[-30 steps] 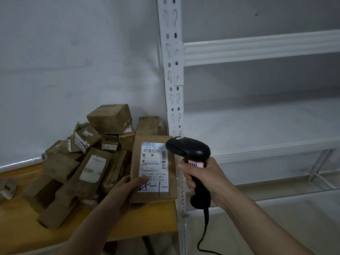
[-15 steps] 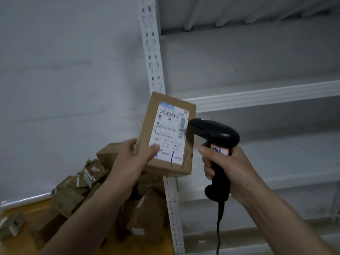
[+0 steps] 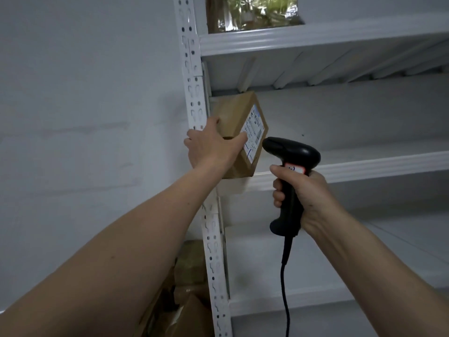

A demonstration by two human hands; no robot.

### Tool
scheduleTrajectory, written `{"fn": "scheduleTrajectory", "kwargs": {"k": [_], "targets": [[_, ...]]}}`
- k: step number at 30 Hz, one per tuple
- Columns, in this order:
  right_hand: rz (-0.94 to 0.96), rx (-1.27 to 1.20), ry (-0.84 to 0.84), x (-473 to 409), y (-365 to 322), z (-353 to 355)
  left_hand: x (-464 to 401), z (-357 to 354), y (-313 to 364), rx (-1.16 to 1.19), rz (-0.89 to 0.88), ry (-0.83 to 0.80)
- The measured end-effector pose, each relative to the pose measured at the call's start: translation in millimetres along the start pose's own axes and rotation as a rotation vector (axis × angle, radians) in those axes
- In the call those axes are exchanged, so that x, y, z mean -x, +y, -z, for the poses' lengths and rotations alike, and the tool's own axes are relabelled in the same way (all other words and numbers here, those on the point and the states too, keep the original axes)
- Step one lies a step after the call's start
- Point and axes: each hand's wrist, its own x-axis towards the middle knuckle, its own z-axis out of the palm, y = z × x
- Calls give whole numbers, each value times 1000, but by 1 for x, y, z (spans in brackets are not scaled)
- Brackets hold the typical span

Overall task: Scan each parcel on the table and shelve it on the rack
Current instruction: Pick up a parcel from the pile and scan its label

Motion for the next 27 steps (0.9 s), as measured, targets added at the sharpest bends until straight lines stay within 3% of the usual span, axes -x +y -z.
{"fn": "scheduleTrajectory", "kwargs": {"k": [8, 14, 19, 27], "targets": [[-30, -14, 21, -34, -6, -8, -19, -35, 15, -146, -25, 174], [-36, 16, 4, -45, 9, -5, -12, -58, -5, -163, -32, 63], [-53, 9, 14, -50, 21, 2, 1, -67, -25, -14, -95, 120], [-76, 42, 34, -62, 26, -4, -20, -86, -25, -72, -5, 138]]}}
